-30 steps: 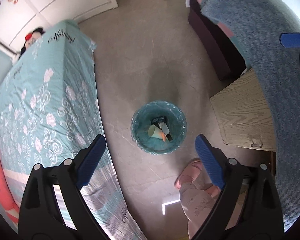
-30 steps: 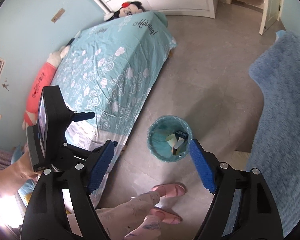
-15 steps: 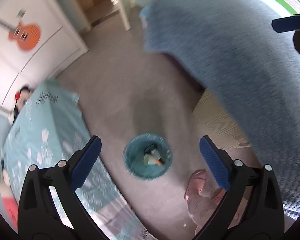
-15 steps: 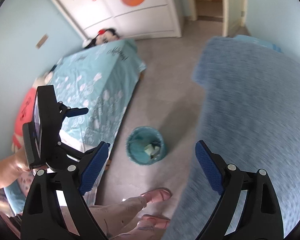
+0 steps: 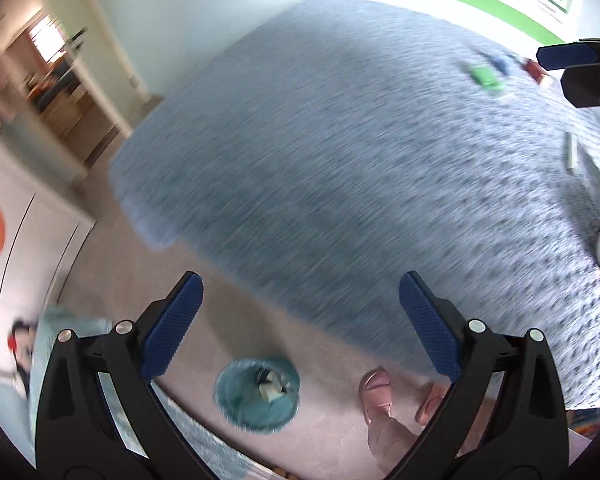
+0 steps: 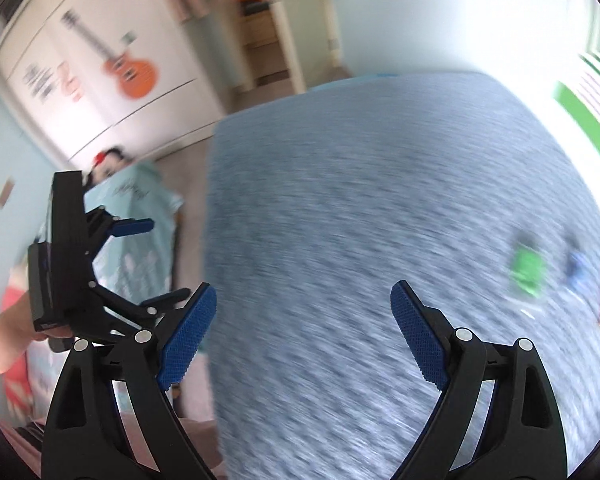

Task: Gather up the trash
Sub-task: 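Return both open tools to the blanket, then grasp the green clay bag with the left tool while the right tool grasps the blue clay bag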

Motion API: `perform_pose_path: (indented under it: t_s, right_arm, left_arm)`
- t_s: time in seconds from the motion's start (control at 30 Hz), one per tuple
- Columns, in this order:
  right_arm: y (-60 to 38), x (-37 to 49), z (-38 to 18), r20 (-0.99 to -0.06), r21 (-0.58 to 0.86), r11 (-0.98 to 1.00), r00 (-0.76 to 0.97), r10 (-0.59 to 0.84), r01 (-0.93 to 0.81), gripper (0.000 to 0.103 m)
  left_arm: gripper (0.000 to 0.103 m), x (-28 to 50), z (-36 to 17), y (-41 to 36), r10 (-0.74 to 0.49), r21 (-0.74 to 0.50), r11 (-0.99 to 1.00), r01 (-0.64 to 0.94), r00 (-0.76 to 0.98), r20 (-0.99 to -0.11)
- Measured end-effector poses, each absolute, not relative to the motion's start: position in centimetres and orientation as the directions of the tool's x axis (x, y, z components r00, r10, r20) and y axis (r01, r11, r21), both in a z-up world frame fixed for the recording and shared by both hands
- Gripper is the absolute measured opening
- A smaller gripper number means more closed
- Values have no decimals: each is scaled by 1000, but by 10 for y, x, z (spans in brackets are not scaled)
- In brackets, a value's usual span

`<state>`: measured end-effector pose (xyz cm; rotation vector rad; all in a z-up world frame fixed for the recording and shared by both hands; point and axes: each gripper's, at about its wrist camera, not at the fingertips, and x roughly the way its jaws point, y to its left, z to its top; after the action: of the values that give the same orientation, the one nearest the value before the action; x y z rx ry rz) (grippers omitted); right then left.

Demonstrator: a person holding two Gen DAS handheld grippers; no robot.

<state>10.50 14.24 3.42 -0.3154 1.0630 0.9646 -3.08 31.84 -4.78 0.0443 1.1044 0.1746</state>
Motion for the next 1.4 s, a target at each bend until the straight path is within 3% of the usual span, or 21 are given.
perform_pose_path:
  t_s: [0.3,0.73,1.4]
  right_arm:
    - [14,168,37,-857,129,719,288,427,-683,88]
    - [-91,288,-2,-878,76,788,333,344,-612,88]
    - [-120,379,-60,-879,136,824,316,356,-549,86]
  left_arm:
    - [96,57,-33,228,96,134,990,49,470,-877]
    - [96,181,-40,139,71,93,995,31,433,-898]
    - [96,283,-88,106,114,121,993,-2,355,-928]
